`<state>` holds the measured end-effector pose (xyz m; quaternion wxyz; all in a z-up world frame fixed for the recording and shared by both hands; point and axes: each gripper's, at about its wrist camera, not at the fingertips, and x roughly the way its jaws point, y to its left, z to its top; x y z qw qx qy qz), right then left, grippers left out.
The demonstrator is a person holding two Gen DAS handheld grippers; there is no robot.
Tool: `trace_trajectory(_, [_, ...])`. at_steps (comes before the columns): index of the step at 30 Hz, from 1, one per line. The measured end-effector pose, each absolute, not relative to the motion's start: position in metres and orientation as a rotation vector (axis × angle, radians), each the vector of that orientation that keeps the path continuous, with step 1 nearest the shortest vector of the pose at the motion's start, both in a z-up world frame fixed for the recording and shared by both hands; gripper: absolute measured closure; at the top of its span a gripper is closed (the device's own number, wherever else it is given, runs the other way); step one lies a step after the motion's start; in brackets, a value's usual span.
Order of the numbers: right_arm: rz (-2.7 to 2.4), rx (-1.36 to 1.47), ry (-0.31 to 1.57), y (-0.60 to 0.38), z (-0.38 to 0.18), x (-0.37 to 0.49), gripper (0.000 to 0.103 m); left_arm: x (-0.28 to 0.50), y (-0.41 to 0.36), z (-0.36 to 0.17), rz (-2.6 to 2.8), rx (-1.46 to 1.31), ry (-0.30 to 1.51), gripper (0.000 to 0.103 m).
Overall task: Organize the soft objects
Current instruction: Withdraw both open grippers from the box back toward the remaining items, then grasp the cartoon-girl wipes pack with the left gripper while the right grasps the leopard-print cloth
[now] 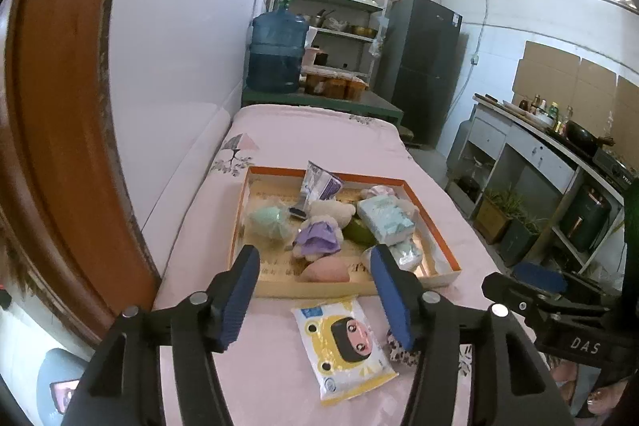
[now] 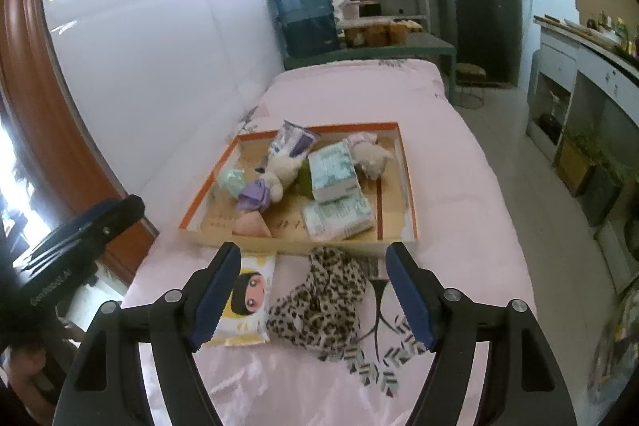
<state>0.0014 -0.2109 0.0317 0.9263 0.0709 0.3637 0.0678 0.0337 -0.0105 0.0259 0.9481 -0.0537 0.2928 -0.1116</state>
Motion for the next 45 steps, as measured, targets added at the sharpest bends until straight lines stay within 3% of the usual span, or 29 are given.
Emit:
trace_trajectory(16, [0.117, 0.179, 0.803, -0.208, -0.001, -0.011, 0.027, 0.012, 0.001, -0.002, -0.222, -0.122, 0.639, 0.045])
trace_trajectory(45, [-0.011, 0.128, 0.929, -0.194, -0.074, 0.052, 0.027, 0.033, -0.003, -0.054, -0.231, -0.129, 0.752, 0.045])
